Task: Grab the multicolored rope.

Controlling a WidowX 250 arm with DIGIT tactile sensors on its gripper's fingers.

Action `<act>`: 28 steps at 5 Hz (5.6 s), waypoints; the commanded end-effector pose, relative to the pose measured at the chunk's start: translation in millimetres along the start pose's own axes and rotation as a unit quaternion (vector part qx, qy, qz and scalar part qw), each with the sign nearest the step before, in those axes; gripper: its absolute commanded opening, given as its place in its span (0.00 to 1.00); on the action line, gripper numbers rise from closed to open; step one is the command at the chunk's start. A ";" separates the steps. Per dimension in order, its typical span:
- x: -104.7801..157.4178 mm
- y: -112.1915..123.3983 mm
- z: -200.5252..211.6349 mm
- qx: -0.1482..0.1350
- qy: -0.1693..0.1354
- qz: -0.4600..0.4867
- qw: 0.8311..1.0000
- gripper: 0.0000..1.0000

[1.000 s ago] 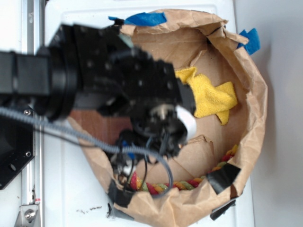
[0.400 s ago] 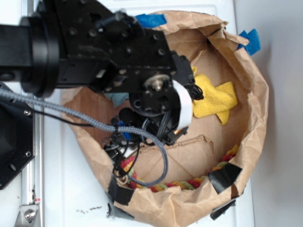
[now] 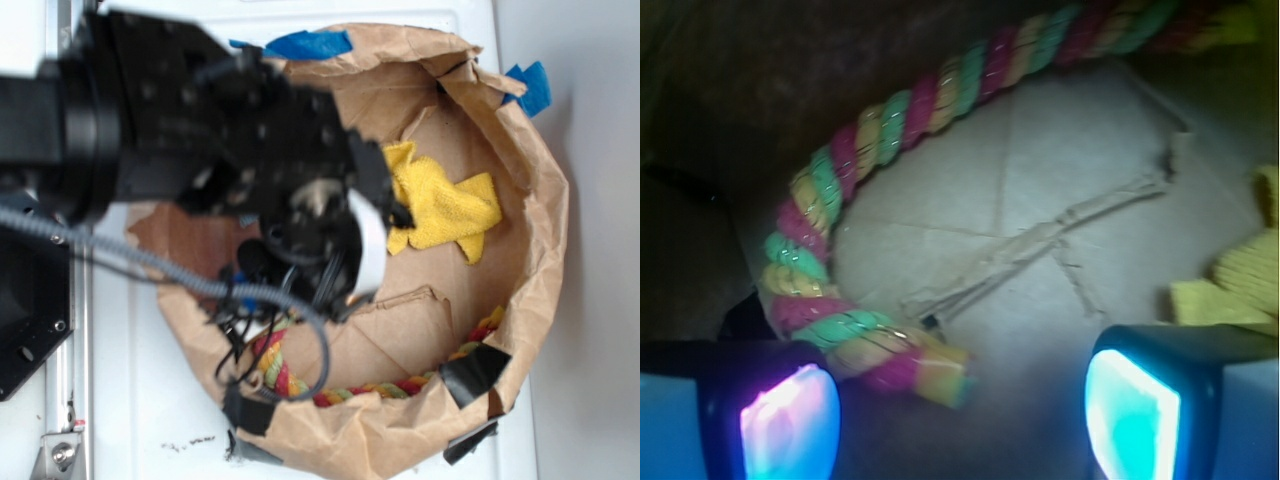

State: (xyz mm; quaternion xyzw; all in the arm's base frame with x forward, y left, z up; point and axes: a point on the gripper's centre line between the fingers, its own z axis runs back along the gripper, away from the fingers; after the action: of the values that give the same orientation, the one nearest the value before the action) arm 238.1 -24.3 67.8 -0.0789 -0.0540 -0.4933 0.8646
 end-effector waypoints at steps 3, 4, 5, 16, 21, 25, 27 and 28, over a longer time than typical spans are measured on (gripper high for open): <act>16.4 -6.0 -32.3 -0.020 0.009 -0.096 0.995 1.00; 16.0 -7.3 -33.7 -0.015 0.007 -0.099 0.995 1.00; 16.0 -6.4 -33.9 -0.015 0.007 -0.098 0.995 1.00; -7.7 -6.5 -46.5 -0.031 0.057 -0.120 0.991 0.00; -13.7 1.9 -7.8 0.000 0.044 -0.111 0.993 1.00; 15.0 -17.9 -17.8 -0.021 0.044 -0.204 0.978 1.00; 18.0 -29.0 -21.9 0.003 0.047 -0.263 0.964 1.00; 16.9 -25.8 -29.3 0.001 0.064 -0.258 0.964 1.00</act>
State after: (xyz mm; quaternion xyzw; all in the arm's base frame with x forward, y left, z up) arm 227.5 -48.2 38.3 -0.0360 -0.0073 -0.6930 0.7200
